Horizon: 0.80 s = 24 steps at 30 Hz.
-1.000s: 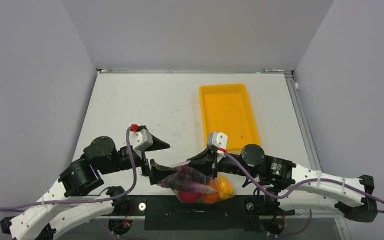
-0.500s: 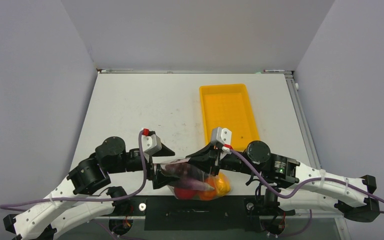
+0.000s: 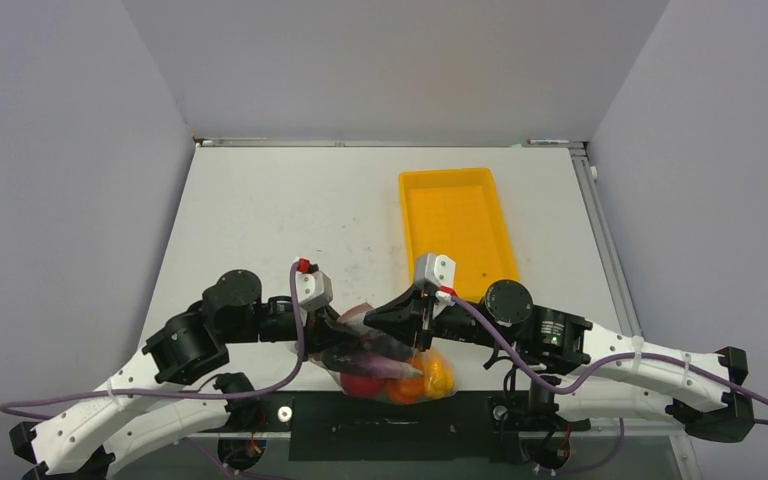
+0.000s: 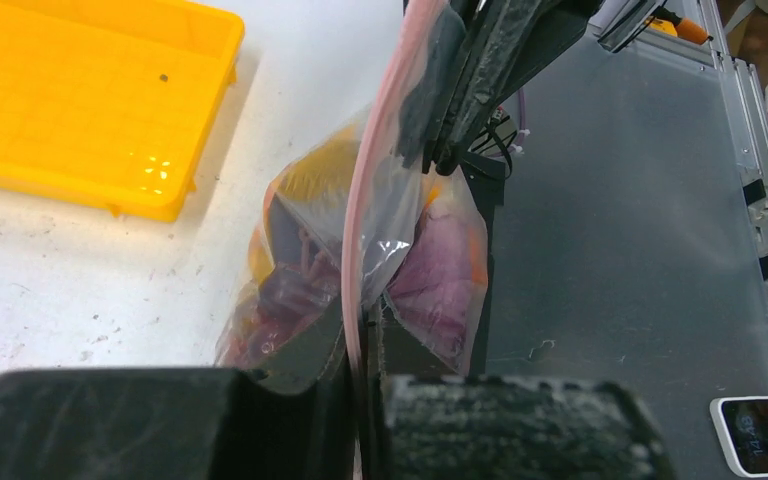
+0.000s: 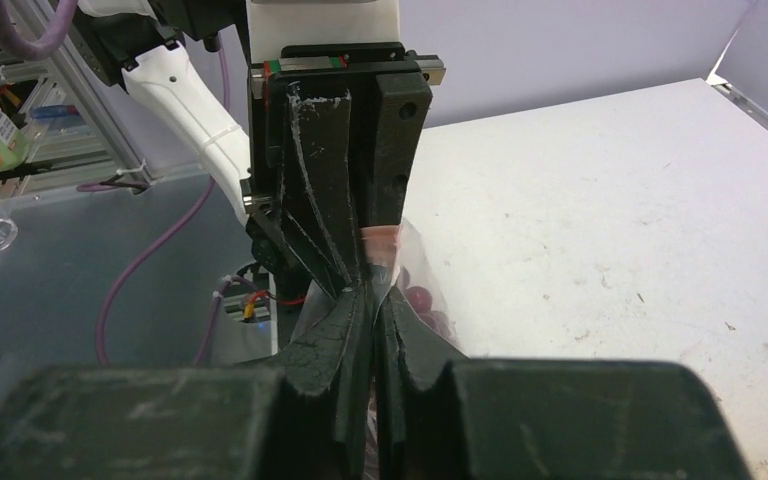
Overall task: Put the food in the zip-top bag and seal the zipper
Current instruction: Place the zipper food storage bag at the center of the board.
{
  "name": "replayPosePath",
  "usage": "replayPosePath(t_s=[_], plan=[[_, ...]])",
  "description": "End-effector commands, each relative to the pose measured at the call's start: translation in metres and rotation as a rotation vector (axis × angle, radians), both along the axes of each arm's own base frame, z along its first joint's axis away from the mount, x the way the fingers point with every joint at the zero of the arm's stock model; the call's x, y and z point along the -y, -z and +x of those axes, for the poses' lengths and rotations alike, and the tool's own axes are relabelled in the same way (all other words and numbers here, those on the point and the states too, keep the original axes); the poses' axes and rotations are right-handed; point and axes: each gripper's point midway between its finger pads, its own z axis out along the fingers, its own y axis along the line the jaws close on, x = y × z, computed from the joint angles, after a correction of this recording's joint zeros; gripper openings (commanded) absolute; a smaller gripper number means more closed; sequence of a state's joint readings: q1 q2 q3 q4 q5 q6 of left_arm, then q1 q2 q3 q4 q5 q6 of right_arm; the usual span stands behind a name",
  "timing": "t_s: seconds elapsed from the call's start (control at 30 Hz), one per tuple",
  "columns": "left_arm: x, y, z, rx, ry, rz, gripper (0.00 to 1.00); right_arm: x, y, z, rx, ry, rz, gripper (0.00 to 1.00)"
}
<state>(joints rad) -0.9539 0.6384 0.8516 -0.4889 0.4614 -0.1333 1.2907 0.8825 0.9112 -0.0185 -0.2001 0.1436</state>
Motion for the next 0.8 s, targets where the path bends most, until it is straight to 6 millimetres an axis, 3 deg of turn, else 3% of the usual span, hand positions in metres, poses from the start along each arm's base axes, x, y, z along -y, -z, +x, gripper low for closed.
replayPosePath(t_s=[0.0,0.3,0.43,0.53,0.77], plan=[[-0.001,-0.020,-0.003,0.038,0.016,-0.045,0.00,0.002,-0.066,-0.006,0.055,-0.020,0.209,0.05],[-0.013,-0.034,0.013,0.080,-0.108,-0.047,0.00,0.017,-0.062,0.003,0.048,0.052,0.196,0.05],[-0.021,-0.036,0.031,0.096,-0.212,-0.015,0.00,0.031,-0.061,0.019,0.029,0.159,0.186,0.20],[-0.026,-0.039,0.042,0.115,-0.282,-0.002,0.00,0.043,-0.061,0.030,0.010,0.241,0.188,0.39],[-0.041,-0.048,0.071,0.174,-0.451,0.017,0.00,0.072,-0.058,0.047,-0.020,0.379,0.204,0.51]])
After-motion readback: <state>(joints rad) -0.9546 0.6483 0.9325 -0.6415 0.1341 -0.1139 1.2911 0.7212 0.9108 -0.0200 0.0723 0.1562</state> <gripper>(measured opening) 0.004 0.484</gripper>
